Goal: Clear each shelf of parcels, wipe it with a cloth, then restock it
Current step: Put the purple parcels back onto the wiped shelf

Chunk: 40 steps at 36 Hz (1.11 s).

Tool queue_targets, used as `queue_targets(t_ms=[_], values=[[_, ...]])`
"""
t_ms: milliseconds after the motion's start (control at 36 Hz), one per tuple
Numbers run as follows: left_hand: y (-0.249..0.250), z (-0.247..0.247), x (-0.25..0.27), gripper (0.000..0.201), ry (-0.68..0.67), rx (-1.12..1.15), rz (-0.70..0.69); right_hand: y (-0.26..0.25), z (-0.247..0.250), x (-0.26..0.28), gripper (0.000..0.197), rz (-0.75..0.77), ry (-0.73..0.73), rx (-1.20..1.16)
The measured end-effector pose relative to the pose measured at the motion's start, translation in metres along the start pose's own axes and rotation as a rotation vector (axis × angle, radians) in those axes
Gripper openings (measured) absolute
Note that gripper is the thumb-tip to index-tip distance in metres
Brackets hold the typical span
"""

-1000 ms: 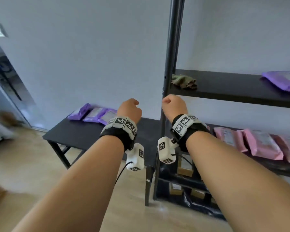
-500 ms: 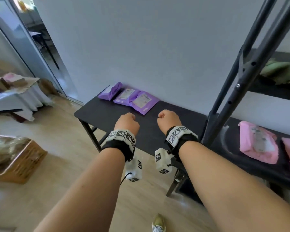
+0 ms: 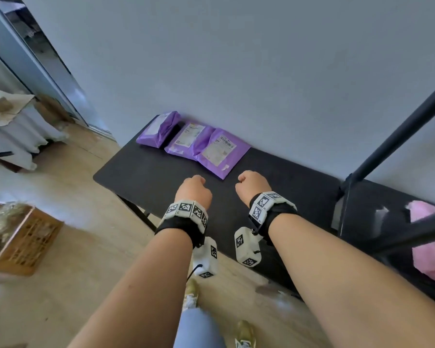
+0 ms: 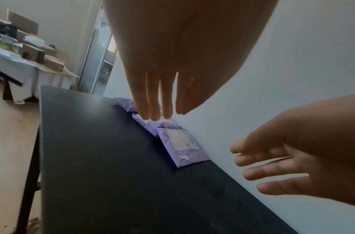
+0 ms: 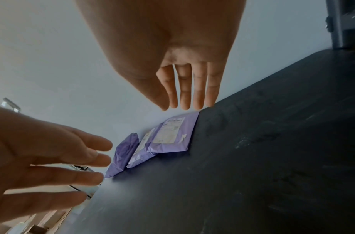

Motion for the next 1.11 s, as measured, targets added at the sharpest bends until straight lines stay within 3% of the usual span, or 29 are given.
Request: queue_targets(t_ms=[250,444,556,750,917,1111], values=[[0.008,-0.005,-0.12,0.038,-0.079,-0.102,-0.12,-0.007,-0.024,-0.08,0.031,-0.15,0.03,-0.029],[0.012,-0.007,-0.203,0.046,-0.088,-0.108,-0.21,-0.008,-0.048,-0.131,0.023,-0.308,0.05,-0.063],[0.019,-0.012,-0.236,0.03,-0.092,-0.152,-0.263,-0.006,-0.065,-0.152,0.025,-0.397,0.039,-0.06],[0.027,-0.024,-0.262,0.026,-0.108,-0.282,-0.334,0.002,-0.077,-0.172,0.022,-0.496,0.062,-0.041],[0.03,-0.032,-0.275,0.025,-0.136,-0.317,-0.356,0.007,-0.077,-0.18,0.018,-0.605,0.152,-0.185],[0.036,-0.03,-0.263,0.026,-0.125,-0.334,-0.418,0.012,-0.074,-0.171,0.006,-0.632,0.175,-0.188]])
Point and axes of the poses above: each hand's wrist, its own x-axis away from the middle knuckle, its own z-axis out of the back of the hand, y = z × x, the point moved 3 cm from there along -x, towards the middle knuckle, and after that the axes turned 15 degrees about -x, right-handed, at the moved point
